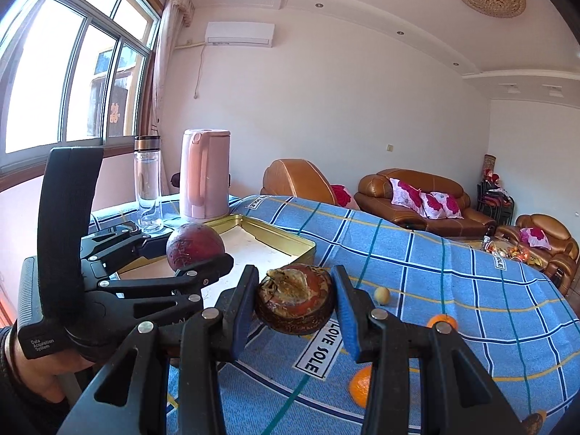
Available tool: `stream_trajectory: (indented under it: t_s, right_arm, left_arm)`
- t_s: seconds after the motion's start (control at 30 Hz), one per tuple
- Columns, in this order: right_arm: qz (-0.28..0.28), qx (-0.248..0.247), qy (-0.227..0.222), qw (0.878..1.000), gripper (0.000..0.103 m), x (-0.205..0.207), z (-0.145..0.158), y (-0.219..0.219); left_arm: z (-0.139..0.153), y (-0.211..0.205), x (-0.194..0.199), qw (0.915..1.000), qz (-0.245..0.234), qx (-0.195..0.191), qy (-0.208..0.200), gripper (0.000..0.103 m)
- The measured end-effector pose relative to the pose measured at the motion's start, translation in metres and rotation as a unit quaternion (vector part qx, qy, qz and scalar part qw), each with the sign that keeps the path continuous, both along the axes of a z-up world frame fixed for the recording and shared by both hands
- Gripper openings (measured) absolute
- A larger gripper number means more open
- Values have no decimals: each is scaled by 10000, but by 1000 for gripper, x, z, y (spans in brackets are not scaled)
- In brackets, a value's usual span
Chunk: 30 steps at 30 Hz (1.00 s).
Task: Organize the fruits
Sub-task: 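Carry the sweet potato and brown fruit in both tools over the gold tray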
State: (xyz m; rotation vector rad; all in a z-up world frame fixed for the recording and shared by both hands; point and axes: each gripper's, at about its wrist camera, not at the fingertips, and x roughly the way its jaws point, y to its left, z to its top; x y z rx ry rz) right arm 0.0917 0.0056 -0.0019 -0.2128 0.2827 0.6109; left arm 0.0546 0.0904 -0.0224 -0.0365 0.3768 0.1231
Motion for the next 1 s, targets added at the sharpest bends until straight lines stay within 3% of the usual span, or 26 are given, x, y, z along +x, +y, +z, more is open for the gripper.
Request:
stream_trajectory:
  t_s: [1.0]
  right_arm:
    - [644, -233, 545, 9962, 43, 44, -21, 95]
  left_arm:
    - [-15, 77, 11, 9964, 642, -128, 535, 55]
